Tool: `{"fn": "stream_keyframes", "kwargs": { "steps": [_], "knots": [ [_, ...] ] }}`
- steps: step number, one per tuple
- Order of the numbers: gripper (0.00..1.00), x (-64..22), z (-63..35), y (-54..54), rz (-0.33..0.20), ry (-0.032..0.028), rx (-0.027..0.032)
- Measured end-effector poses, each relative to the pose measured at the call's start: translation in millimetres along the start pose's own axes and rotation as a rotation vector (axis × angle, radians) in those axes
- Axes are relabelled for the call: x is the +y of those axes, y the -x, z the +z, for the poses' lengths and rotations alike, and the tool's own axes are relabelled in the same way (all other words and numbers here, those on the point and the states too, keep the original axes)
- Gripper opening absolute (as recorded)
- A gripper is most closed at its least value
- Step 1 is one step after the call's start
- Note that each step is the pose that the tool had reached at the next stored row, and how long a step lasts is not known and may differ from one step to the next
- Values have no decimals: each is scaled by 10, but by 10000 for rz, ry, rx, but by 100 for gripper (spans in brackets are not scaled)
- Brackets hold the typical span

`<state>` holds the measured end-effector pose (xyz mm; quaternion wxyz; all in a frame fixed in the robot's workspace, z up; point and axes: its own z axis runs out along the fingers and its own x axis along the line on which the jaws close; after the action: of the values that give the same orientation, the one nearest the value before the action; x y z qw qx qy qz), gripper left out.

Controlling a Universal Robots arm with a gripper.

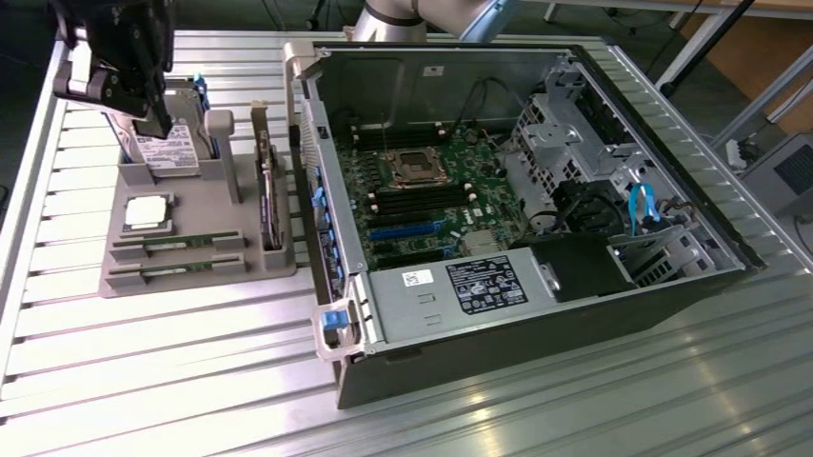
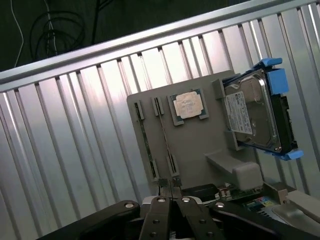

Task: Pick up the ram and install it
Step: 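Pick up the ram and move it above insertion slot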

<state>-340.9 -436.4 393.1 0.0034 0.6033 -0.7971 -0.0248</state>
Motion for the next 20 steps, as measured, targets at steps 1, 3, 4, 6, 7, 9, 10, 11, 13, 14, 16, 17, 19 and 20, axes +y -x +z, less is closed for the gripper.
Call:
{"fn": "stream_keyframes", "kwargs": {
  "steps": [1,3,4,6,7,9,10,11,13,14,16,17,19,20],
  "knots": [
    [10,0,0,0,-65,1,3],
    [10,0,0,0,-201,5,8],
    [10,0,0,0,-269,6,11],
    [10,0,0,0,-406,9,18],
    [10,0,0,0,-497,12,22],
    [10,0,0,0,-732,18,33],
    [10,0,1,0,-792,19,36],
    [10,0,1,0,-865,20,39],
    [10,0,1,0,-996,22,50],
    [10,0,1,0,-1057,23,55],
    [10,0,0,0,-1178,26,64],
    [10,0,0,0,-1229,26,67],
    [10,0,0,0,-1239,27,68],
    [10,0,0,0,-1239,27,68]
  ]
}}
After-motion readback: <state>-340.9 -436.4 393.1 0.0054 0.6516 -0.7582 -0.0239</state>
